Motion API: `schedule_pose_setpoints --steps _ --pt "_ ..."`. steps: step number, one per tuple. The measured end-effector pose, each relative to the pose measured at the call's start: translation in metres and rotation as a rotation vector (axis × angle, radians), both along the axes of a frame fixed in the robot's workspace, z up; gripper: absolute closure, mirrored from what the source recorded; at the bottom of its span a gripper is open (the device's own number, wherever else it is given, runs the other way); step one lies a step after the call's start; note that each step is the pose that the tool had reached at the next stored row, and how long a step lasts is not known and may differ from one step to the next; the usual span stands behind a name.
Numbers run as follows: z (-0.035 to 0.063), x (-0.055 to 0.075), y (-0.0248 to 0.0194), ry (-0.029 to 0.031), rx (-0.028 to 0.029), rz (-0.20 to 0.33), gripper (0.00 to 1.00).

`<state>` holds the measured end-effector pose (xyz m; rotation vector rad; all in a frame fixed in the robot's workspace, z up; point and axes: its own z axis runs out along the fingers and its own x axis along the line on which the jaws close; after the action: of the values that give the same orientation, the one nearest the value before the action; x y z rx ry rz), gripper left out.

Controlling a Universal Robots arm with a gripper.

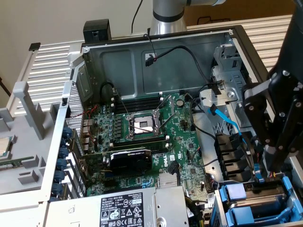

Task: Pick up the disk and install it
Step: 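Insert the second disk wire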

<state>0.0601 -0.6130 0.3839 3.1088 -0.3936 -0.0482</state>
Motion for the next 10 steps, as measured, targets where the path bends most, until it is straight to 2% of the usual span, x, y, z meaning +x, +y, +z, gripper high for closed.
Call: schedule_pose_setpoints --steps 7,10 --pt "-0.0002 0.0001 0.0 0.0 0.0007 0.124 0.89" --pt "-0.0002 0.0001 0.0 -0.0001 0.0015 0.144 0.89"
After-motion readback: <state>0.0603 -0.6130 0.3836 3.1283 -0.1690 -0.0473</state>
